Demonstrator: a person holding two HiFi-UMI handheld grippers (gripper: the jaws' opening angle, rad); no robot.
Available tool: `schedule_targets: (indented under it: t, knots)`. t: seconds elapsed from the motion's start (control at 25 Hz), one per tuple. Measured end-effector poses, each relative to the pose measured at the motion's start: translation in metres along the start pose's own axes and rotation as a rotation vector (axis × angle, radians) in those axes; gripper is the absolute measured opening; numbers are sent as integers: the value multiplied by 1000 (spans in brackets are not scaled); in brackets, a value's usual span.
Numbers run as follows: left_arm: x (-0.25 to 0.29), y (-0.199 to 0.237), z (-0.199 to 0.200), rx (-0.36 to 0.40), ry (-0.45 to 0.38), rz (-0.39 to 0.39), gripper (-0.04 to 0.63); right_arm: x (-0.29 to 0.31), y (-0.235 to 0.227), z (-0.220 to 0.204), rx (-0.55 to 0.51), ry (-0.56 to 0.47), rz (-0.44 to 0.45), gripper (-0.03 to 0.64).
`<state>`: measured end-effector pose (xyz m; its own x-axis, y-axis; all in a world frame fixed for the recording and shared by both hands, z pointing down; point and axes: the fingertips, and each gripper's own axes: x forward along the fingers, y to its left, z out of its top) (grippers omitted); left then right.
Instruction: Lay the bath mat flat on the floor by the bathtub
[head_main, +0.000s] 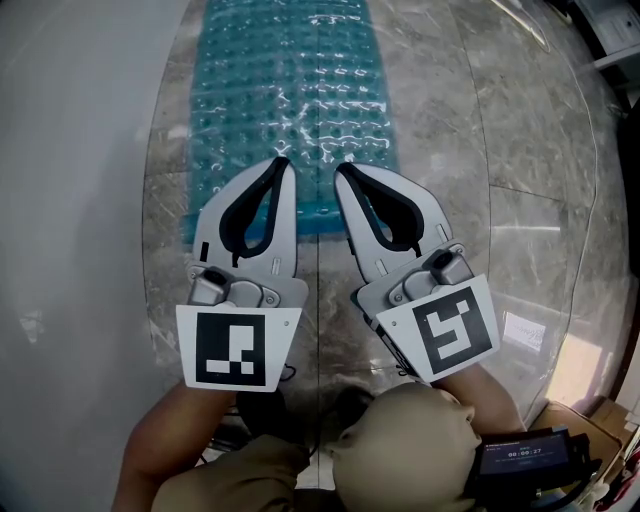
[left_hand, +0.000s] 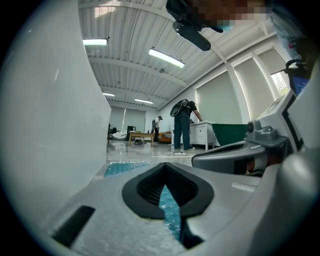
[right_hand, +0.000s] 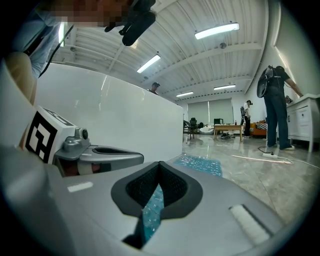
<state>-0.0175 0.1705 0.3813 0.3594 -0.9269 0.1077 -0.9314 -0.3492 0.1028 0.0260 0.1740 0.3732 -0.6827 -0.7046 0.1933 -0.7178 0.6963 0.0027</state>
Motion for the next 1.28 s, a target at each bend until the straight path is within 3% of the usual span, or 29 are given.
schedule_targets:
  t: [1.28]
  knots:
    - [0,-2,-4,-8,13,-8,8,-1,2,-2,-11,5,5,6]
